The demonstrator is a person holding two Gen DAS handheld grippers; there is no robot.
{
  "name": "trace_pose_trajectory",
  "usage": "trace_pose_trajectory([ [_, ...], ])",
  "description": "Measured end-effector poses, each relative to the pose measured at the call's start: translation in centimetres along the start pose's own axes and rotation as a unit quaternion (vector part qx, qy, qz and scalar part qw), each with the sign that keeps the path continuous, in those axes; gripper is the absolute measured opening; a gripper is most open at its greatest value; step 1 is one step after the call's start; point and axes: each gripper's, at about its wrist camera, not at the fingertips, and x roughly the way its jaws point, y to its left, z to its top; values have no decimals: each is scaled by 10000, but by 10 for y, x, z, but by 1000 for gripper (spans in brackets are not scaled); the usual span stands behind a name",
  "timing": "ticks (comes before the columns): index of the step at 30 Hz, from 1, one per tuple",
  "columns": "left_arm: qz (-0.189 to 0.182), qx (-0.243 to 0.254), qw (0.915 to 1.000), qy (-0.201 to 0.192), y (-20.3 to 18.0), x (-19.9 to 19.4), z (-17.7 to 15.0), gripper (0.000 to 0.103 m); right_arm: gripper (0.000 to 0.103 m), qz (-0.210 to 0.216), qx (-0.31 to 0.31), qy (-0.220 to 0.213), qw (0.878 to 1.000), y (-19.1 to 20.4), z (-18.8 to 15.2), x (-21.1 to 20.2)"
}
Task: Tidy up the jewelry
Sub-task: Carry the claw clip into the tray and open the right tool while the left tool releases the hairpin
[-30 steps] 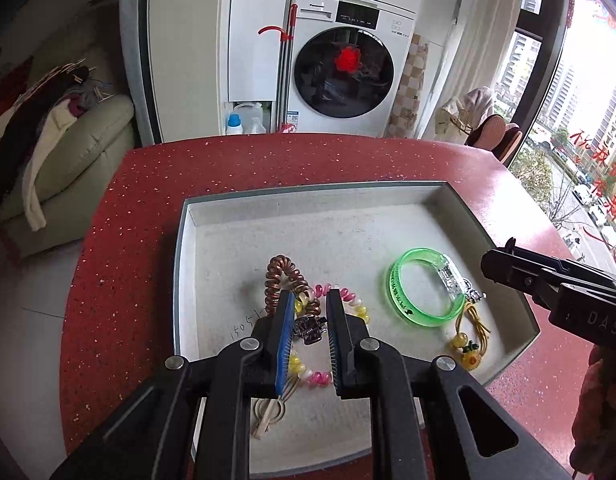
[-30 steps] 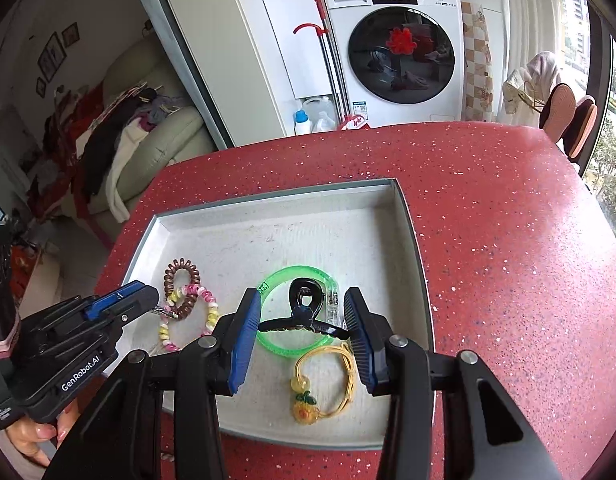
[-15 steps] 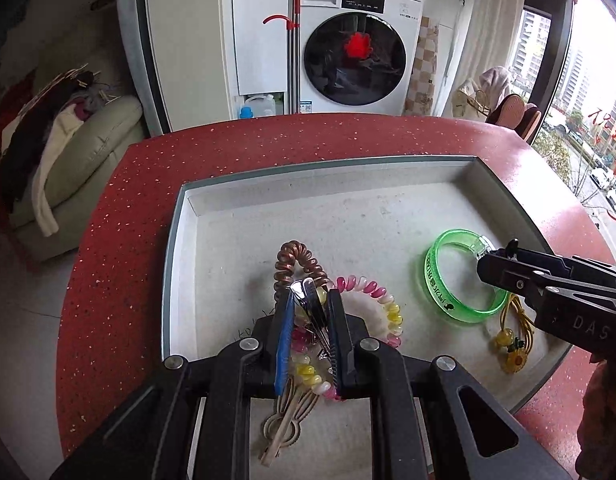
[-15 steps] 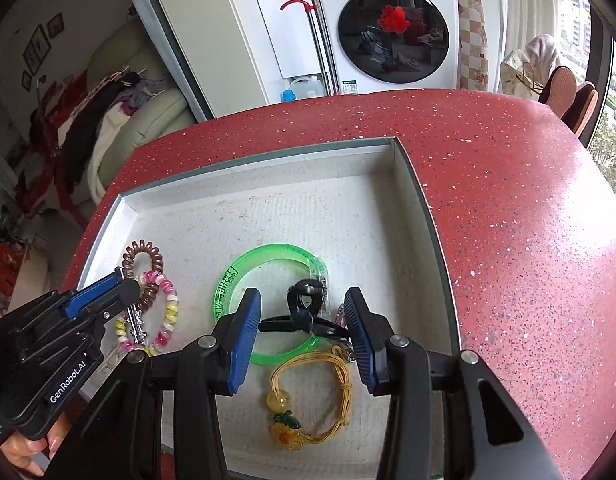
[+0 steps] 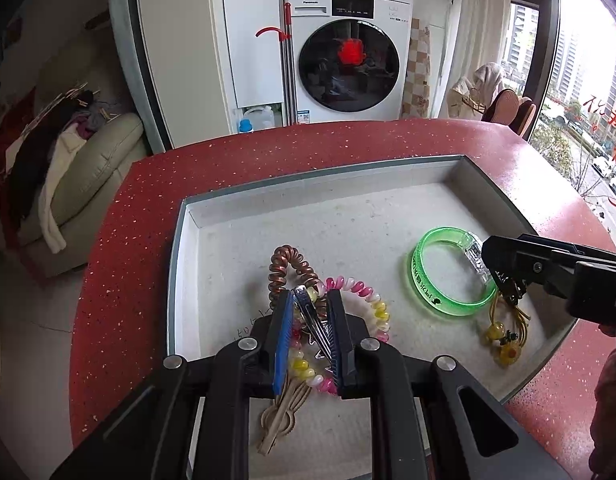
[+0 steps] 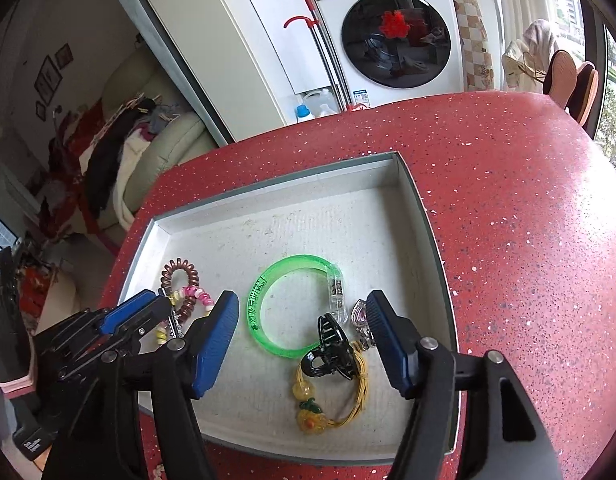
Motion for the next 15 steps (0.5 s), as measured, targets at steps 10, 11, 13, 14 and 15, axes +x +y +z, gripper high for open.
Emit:
trace_pose_trajectory([
  [10, -39, -86, 9999, -44, 2, -11, 0, 36, 73, 120, 173, -150, 9997, 0, -4, -22],
  [11, -48, -91, 9999, -60, 3, -13, 0, 36, 74, 121, 179, -156, 9996, 0, -5, -24],
  [13, -73, -82, 9999, -76, 3, -16, 0, 36, 75, 110, 179, -218, 9995, 1, -8, -29],
  [14, -75, -75, 9999, -78, 3, -18, 0, 36, 75, 105, 183, -258, 9994, 2, -9, -31],
  [15, -73, -78, 9999, -85, 4, -20, -1, 36, 75, 119, 200, -289, 9993, 3, -10, -35],
])
